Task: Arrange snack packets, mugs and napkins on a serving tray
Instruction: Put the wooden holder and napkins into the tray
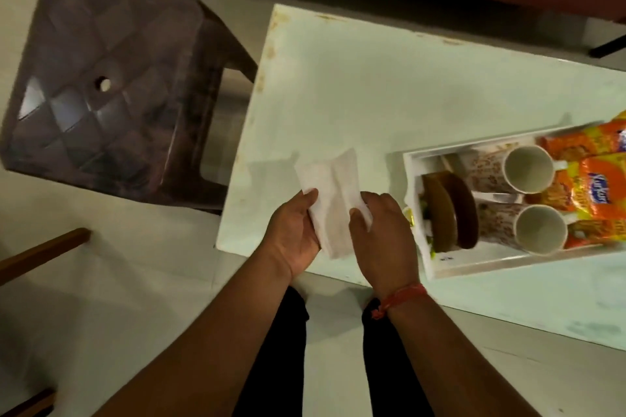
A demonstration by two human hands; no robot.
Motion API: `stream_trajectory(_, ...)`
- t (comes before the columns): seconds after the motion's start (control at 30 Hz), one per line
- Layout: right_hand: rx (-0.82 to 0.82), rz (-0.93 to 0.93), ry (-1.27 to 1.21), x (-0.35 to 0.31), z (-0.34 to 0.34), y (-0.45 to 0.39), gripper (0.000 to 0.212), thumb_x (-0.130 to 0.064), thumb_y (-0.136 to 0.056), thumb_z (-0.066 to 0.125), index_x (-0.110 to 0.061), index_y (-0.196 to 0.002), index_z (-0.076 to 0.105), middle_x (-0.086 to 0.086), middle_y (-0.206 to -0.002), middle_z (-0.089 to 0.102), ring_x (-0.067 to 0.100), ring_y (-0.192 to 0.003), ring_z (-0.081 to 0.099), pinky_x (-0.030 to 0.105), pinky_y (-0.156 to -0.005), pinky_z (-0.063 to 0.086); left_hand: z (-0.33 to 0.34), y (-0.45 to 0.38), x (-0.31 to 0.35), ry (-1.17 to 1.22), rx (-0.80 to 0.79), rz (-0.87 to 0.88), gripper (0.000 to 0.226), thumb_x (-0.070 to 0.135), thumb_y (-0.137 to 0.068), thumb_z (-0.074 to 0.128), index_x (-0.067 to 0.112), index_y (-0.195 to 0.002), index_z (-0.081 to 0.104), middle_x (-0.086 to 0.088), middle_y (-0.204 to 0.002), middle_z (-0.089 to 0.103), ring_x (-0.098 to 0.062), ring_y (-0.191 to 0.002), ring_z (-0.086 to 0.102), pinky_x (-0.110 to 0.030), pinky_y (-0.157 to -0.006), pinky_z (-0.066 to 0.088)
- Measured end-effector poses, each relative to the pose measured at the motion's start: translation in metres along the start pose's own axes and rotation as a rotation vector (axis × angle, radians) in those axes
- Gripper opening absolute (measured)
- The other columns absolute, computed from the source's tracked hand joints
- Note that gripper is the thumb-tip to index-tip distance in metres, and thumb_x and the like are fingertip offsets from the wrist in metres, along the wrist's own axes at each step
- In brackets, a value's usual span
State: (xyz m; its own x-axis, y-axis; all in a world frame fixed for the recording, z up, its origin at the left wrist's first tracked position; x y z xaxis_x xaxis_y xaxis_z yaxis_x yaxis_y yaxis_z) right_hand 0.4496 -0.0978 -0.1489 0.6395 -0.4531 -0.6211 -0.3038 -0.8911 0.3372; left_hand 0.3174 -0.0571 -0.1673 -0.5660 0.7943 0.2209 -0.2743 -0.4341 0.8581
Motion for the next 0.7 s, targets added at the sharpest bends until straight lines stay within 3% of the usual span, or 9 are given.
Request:
stream_trajectory(0.17,0.021,-0.176,0.105,0.024,-0.047,-0.006,0.03,-0.019,-0.09,0.056,-0.021,-0.119,0.065,0.001,-0.108,0.061,0.021,-0.098,0.06,0.034,-0.078,0.053,0.063,-0.014,-0.043,-0.085,-0.031,-0.058,0.043,0.024,-0.103,0.039,-0.002,-0.131,0.058,-0.017,-0.115,0.068,-0.028,-0.101,0.069,-0.036,-0.09,0.057)
stream_trajectory(0.27,0.006,-0.263,0.189,0.042,-0.068,-0.011,0.027,-0.023,-0.093,0.057,-0.022,-0.118,0.065,0.003,-0.109,0.063,0.023,-0.098,0.058,0.036,-0.083,0.051,0.09,-0.021,-0.067,-0.069,-0.019,-0.038,0.044,0.025,-0.103,0.041,-0.001,-0.134,0.056,-0.016,-0.13,0.064,-0.028,-0.118,0.062,-0.036,-0.098,0.052)
stream_trajectory(0.37,0.006,-0.302,0.22,0.064,-0.083,-0.017,0.027,-0.021,-0.092,0.059,-0.019,-0.119,0.067,0.008,-0.114,0.065,0.026,-0.101,0.059,0.037,-0.087,0.051,0.109,-0.028,-0.085,-0.037,-0.017,-0.026,0.045,0.027,-0.103,0.041,-0.001,-0.136,0.054,-0.018,-0.137,0.059,-0.028,-0.118,0.061,-0.034,-0.1,0.049)
stream_trajectory(0.5,0.034,-0.417,0.322,0.079,-0.089,-0.014,0.026,-0.013,-0.086,0.065,-0.015,-0.112,0.069,0.012,-0.103,0.065,0.031,-0.091,0.059,0.039,-0.08,0.052,0.119,-0.03,-0.097,-0.072,-0.029,-0.025,0.055,0.045,-0.099,0.048,0.003,-0.133,0.058,-0.016,-0.138,0.059,-0.028,-0.129,0.056,-0.038,-0.112,0.041)
stream_trajectory(0.57,0.066,-0.438,0.319,0.084,-0.09,-0.009,0.027,-0.008,-0.084,0.065,-0.014,-0.109,0.07,0.011,-0.098,0.064,0.029,-0.084,0.056,0.041,-0.074,0.051,0.121,-0.03,-0.1,-0.128,-0.031,-0.028,0.054,0.046,-0.096,0.053,0.003,-0.13,0.061,-0.011,-0.132,0.065,-0.026,-0.127,0.059,-0.037,-0.11,0.044)
stream_trajectory(0.7,0.042,-0.4,0.298,0.091,-0.091,0.001,0.03,-0.012,-0.089,0.064,-0.02,-0.117,0.068,0.004,-0.095,0.061,0.025,-0.087,0.052,0.04,-0.076,0.05,0.122,-0.034,-0.102,-0.2,-0.012,0.025,0.04,0.024,-0.1,0.054,0.004,-0.135,0.056,-0.01,-0.13,0.067,-0.025,-0.12,0.064,-0.033,-0.094,0.056)
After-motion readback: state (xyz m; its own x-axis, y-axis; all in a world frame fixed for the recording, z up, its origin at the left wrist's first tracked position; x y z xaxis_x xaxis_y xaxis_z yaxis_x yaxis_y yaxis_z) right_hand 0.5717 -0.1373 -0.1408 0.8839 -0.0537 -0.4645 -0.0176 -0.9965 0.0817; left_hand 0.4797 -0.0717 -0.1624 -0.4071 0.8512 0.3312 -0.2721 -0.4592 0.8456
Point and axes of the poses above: each hand's wrist, its own y-axis away from the middle knuckle, its own z-axis out of the palm, x = y × z, the point moved 2 cm from there along -y, towards the middle knuckle
